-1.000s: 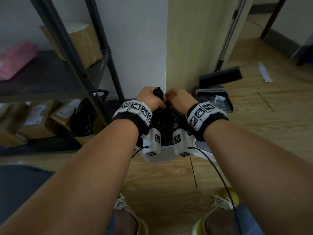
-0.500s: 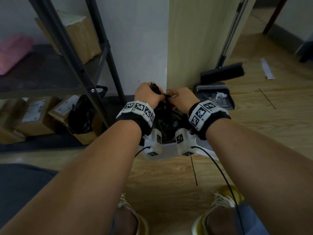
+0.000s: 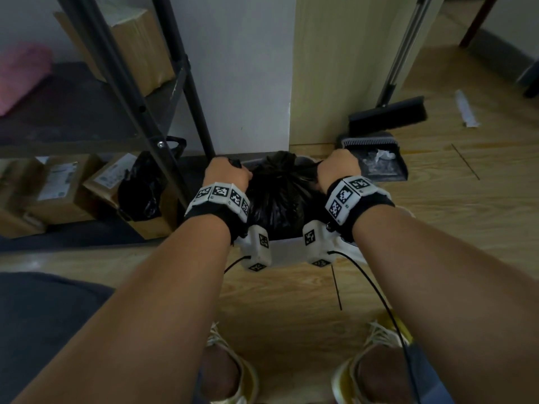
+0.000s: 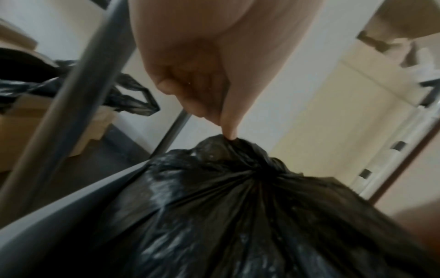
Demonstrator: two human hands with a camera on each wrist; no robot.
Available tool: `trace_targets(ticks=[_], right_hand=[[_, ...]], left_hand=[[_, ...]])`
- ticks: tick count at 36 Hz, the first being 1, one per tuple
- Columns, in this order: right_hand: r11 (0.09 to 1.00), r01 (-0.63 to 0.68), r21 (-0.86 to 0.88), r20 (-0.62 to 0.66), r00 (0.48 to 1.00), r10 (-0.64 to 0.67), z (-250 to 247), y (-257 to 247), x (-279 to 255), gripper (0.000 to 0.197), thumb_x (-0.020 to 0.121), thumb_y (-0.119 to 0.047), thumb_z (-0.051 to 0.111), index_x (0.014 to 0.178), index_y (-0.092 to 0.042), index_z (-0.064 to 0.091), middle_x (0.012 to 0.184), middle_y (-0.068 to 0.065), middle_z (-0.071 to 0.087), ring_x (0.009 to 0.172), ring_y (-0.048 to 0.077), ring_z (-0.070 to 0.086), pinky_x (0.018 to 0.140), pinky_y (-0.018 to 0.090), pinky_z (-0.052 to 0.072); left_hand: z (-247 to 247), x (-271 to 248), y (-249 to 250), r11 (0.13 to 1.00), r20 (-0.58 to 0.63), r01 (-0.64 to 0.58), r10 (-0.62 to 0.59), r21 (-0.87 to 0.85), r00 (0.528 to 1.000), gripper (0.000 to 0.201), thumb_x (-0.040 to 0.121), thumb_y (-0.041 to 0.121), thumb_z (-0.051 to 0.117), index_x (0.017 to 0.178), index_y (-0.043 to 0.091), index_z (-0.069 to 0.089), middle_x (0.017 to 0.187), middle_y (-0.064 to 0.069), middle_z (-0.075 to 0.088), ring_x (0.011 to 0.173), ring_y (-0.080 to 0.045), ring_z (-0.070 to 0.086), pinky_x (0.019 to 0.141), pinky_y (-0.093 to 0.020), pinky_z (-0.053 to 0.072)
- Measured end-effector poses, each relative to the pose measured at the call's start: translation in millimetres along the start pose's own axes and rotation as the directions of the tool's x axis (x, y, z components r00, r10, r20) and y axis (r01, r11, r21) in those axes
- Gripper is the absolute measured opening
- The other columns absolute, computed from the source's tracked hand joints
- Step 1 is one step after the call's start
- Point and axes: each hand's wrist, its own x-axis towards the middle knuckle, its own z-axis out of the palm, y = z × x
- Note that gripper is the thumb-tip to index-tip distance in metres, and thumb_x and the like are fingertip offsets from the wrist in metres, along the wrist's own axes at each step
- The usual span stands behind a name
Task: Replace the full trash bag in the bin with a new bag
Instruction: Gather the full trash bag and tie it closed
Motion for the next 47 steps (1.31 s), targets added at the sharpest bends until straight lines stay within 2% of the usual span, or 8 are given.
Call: trace_targets(ticks=[8, 15, 22, 28, 32, 36, 42, 47], right_hand=[[0.98, -0.09, -0.178, -0.012, 0.996, 0.09, 8, 18, 2, 0.028, 0.099, -0.009, 0.043, 0.112, 0.009, 0.061, 0.121, 0.022, 0.063, 0.114, 0.034, 0.061, 0.093, 0.037, 0.049], [0.969, -0.011, -0.246, 0.043, 0.999, 0.022, 10, 12, 3, 0.023, 0.094, -0.009, 0.051, 0.103, 0.007, 0.064, 0.111, 0.023, 0.067, 0.102, 0.035, 0.065, 0.072, 0.034, 0.045], [0.936, 0.278, -0.217, 0.204, 0.95, -0.235, 19, 0, -8, 0.045, 0.09, -0.002, 0.047, 0.134, -0.009, 0.053, 0.137, 0.016, 0.054, 0.125, 0.033, 0.052, 0.098, 0.035, 0.045], [0.888, 0.303, -0.347, 0.381, 0.91, -0.162, 35, -2, -7, 0.042, 0.095, -0.004, 0.046, 0.136, -0.004, 0.05, 0.135, 0.021, 0.053, 0.121, 0.037, 0.053, 0.095, 0.04, 0.046], [0.876, 0.274, -0.398, 0.365, 0.923, -0.123, 38, 0, -1, 0.046, 0.095, -0.005, 0.049, 0.141, -0.005, 0.043, 0.137, 0.02, 0.052, 0.122, 0.035, 0.053, 0.095, 0.038, 0.046], [0.879, 0.255, -0.403, 0.331, 0.936, -0.12, 38, -6, 4, 0.05, 0.094, -0.008, 0.053, 0.141, 0.0, 0.037, 0.138, 0.021, 0.05, 0.124, 0.033, 0.052, 0.095, 0.036, 0.046], [0.868, 0.296, -0.398, 0.244, 0.947, -0.211, 35, -10, 6, 0.039, 0.095, -0.008, 0.051, 0.132, 0.004, 0.047, 0.134, 0.02, 0.054, 0.123, 0.032, 0.054, 0.098, 0.035, 0.045], [0.862, 0.341, -0.375, 0.199, 0.938, -0.284, 35, -6, 4, 0.031, 0.095, -0.005, 0.048, 0.125, 0.001, 0.053, 0.132, 0.019, 0.056, 0.121, 0.031, 0.056, 0.096, 0.033, 0.046]], left_hand=[[5, 3, -24, 0.975, -0.004, 0.139, -0.141, 0.176, 0.99, 0.031, 0.086, 0.02, 0.065, 0.109, -0.002, 0.063, 0.108, -0.016, 0.068, 0.096, -0.033, 0.066, 0.069, -0.028, 0.045], [6, 3, -8, 0.918, 0.149, -0.088, 0.032, 0.386, 0.988, 0.029, 0.088, 0.014, 0.061, 0.113, 0.001, 0.065, 0.116, -0.016, 0.066, 0.107, -0.029, 0.063, 0.074, -0.027, 0.045], [14, -2, -5, 0.89, 0.227, -0.082, -0.025, 0.448, 0.974, 0.032, 0.093, 0.014, 0.05, 0.116, -0.004, 0.061, 0.121, -0.022, 0.063, 0.11, -0.035, 0.062, 0.086, -0.034, 0.049], [12, -4, 1, 0.881, 0.162, -0.15, 0.085, 0.449, 0.983, 0.029, 0.095, 0.007, 0.051, 0.121, -0.005, 0.058, 0.128, -0.018, 0.06, 0.119, -0.029, 0.058, 0.089, -0.03, 0.047], [10, -8, 3, 0.862, 0.197, -0.193, 0.111, 0.47, 0.974, 0.028, 0.094, 0.008, 0.046, 0.112, -0.006, 0.062, 0.118, -0.021, 0.064, 0.11, -0.034, 0.061, 0.075, -0.029, 0.043], [11, -11, 3, 0.857, 0.263, -0.223, 0.107, 0.465, 0.959, 0.034, 0.097, 0.016, 0.044, 0.121, -0.002, 0.06, 0.124, -0.02, 0.061, 0.114, -0.034, 0.059, 0.088, -0.033, 0.047], [16, -17, 3, 0.868, 0.323, -0.243, 0.102, 0.434, 0.941, 0.032, 0.092, 0.03, 0.055, 0.106, 0.003, 0.065, 0.1, -0.015, 0.069, 0.079, -0.029, 0.062, 0.07, -0.033, 0.05], [18, -17, 14, 0.824, 0.448, -0.254, -0.001, 0.506, 0.894, 0.036, 0.094, 0.027, 0.057, 0.115, 0.0, 0.065, 0.12, -0.019, 0.065, 0.111, -0.032, 0.061, 0.086, -0.033, 0.047]])
